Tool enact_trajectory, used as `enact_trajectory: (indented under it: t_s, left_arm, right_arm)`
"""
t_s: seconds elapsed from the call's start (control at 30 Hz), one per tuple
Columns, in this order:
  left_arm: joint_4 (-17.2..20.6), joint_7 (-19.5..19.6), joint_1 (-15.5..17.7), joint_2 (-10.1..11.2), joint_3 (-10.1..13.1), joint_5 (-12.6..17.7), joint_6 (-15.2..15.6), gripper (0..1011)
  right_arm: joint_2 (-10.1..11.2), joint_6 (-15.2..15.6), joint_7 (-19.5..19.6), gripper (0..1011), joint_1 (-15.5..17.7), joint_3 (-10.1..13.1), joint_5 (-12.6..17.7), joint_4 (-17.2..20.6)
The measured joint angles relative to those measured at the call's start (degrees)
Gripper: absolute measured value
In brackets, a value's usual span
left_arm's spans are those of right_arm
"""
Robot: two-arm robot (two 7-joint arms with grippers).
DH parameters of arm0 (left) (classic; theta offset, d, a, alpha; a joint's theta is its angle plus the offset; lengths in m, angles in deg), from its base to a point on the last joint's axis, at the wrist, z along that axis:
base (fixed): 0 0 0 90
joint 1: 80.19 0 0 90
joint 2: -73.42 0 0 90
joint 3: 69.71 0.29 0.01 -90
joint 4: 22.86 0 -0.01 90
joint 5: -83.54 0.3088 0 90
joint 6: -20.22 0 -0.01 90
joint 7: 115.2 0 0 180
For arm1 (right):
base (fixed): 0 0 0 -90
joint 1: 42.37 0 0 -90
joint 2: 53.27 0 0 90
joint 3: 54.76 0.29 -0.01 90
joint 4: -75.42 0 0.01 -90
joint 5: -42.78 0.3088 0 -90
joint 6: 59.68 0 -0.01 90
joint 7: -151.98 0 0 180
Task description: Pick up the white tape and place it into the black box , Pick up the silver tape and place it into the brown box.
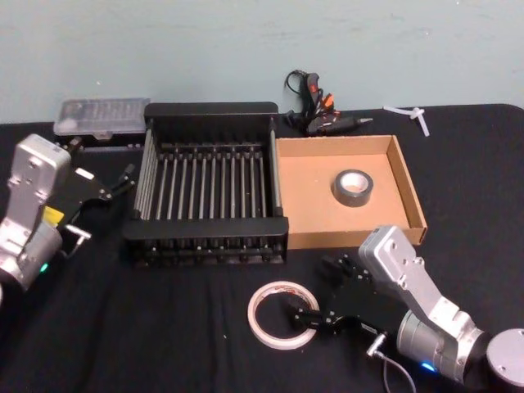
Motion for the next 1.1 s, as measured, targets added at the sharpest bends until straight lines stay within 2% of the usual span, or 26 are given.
enact_trajectory:
  t_s: [0.53,1.1]
  left_arm:
    - [0.0,0.0,0.0,0.0,0.0,0.0,0.0,1001]
    - [0.0,0.0,0.0,0.0,0.0,0.0,0.0,1001]
  right_arm:
    - [-1.4,1.3,-0.6,1003,-1.2,-0.7,-0.7,-2.1]
    - [-1.8,1.8,-0.6,1003,-1.5,-0.7,-1.1,-2.7]
